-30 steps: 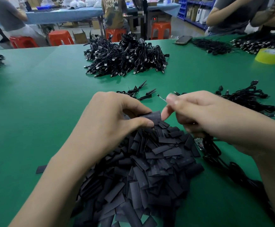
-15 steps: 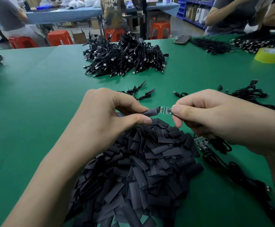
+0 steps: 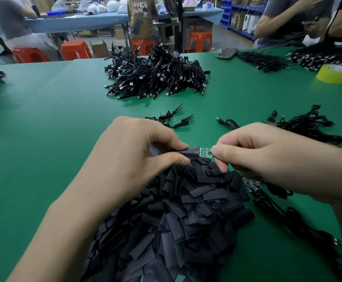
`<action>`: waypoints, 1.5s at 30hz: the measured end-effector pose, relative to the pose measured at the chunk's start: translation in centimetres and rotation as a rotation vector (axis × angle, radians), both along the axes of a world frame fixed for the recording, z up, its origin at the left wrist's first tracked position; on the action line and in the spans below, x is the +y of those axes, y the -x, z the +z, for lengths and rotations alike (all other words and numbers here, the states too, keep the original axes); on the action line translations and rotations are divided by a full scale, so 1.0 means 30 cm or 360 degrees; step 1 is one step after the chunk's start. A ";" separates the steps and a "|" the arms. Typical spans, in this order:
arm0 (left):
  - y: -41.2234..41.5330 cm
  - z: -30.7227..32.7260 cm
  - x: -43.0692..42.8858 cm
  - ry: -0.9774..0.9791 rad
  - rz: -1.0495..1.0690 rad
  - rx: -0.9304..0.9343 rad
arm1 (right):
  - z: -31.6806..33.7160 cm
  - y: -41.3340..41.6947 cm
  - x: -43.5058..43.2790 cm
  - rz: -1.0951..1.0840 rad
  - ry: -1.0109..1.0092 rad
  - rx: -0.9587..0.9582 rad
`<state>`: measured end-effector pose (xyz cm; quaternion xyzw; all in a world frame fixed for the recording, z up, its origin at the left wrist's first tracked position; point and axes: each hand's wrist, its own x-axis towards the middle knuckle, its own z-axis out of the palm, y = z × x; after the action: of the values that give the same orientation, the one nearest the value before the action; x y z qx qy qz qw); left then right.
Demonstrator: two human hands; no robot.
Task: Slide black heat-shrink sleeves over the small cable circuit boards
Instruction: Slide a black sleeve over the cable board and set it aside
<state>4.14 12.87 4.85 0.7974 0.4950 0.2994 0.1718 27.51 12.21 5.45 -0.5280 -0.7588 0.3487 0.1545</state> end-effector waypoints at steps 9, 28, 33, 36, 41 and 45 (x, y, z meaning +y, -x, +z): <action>0.011 0.030 -0.006 -0.0041 -0.0078 0.0099 | 0.008 0.009 -0.010 0.0019 0.0038 0.0006; 0.012 0.029 -0.003 -0.0187 -0.0229 0.0035 | 0.022 0.018 -0.008 -0.0114 0.0303 0.0480; 0.001 0.025 -0.007 -0.0118 -0.0196 -0.0018 | 0.004 0.029 -0.003 -0.0094 0.0043 0.0239; -0.003 0.019 -0.006 -0.0103 -0.0177 -0.0031 | 0.004 0.037 -0.008 -0.0055 -0.0068 0.0158; -0.005 0.021 -0.005 -0.0151 -0.0252 0.0018 | 0.002 0.034 -0.012 -0.0003 -0.0001 0.0166; -0.006 0.018 -0.006 -0.0179 -0.0320 0.0020 | -0.004 0.042 -0.008 0.0026 0.0077 0.0250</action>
<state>4.31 12.68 5.39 0.8534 0.3959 0.3028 0.1529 26.25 11.95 5.33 -0.4965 -0.7399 0.4086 0.1978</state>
